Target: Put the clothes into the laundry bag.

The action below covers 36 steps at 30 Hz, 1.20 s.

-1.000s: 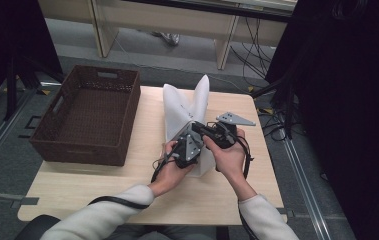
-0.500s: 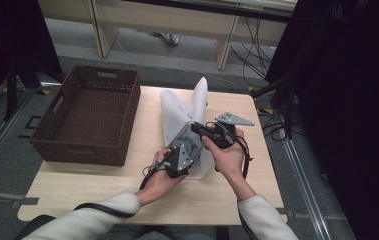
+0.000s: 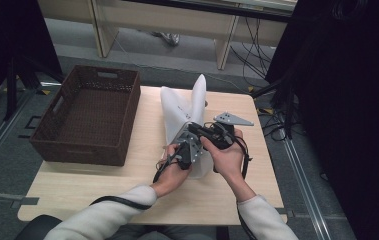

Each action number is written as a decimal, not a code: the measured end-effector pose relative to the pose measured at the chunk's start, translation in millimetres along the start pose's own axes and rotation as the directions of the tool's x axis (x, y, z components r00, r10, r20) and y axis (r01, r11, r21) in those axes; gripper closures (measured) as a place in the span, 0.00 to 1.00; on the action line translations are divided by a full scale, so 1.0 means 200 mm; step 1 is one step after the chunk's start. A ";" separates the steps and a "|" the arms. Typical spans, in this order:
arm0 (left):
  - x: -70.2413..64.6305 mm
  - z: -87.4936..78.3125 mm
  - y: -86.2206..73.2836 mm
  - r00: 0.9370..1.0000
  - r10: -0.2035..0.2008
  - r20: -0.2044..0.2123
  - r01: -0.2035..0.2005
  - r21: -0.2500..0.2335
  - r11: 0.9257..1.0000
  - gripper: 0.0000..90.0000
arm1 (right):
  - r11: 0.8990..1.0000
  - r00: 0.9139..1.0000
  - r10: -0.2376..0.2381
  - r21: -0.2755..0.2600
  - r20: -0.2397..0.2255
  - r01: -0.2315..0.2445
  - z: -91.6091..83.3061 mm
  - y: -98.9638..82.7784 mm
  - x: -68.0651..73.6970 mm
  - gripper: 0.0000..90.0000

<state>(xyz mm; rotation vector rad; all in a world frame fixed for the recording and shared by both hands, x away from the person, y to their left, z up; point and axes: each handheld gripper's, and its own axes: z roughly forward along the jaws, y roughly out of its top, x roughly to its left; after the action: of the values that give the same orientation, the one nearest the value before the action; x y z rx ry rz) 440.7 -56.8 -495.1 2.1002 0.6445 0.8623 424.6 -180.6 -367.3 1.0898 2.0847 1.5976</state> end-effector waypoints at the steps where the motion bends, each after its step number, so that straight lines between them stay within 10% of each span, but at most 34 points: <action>1: 0.01 0.00 0.01 1.000 0.006 -0.012 -0.006 0.003 1.000 0.94 | 1.000 1.000 -0.001 -0.004 -0.014 0.000 0.00 0.00 0.00 0.98; 6: 0.04 0.01 0.05 0.996 0.036 -0.086 -0.038 -0.012 0.999 0.94 | 1.000 0.999 0.026 -0.005 -0.033 -0.026 0.00 0.01 0.02 0.98; 9: 0.02 0.04 0.04 0.996 -0.074 -0.058 0.074 -0.012 0.997 0.94 | 0.999 0.999 0.036 0.000 -0.035 -0.036 -0.01 0.01 0.03 0.98; 13: 0.04 0.05 0.03 0.994 -0.054 -0.099 0.054 -0.007 0.999 0.94 | 1.000 0.999 0.026 0.000 -0.033 -0.026 -0.01 0.01 0.02 0.98; 15: 0.08 0.04 0.04 0.986 0.058 -0.157 -0.058 0.007 0.998 0.93 | 1.000 1.000 0.006 -0.019 -0.029 -0.007 0.00 0.00 0.02 0.98; 18: 0.11 0.03 0.04 0.999 0.006 -0.041 -0.006 -0.007 1.000 0.93 | 0.999 0.999 0.033 -0.003 -0.030 -0.033 -0.01 0.01 0.02 0.98; 21: 0.09 0.02 0.03 0.987 -0.125 -0.097 0.121 -0.049 0.991 0.93 | 1.000 0.999 0.025 -0.009 -0.022 -0.025 -0.01 0.01 0.02 0.98; 26: 0.10 0.05 0.00 0.989 -0.048 -0.137 0.045 -0.021 0.999 0.92 | 1.000 1.000 0.018 0.005 -0.022 -0.018 0.00 0.00 0.02 0.98; 29: 0.11 0.07 -0.01 0.978 0.093 -0.185 -0.090 0.026 0.996 0.91 | 1.000 1.000 0.019 0.014 -0.022 -0.019 0.01 -0.01 0.02 0.98; 36: 0.10 0.08 -0.02 0.959 0.165 -0.230 -0.156 0.056 0.986 0.90 | 0.999 0.999 0.024 0.023 -0.028 -0.023 0.02 -0.02 0.02 0.98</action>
<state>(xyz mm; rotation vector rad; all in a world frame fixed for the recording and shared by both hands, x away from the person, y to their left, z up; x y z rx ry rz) 464.2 -47.4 -499.0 2.1247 0.6202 1.2113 423.4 -175.5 -370.7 1.1091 2.1202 1.6133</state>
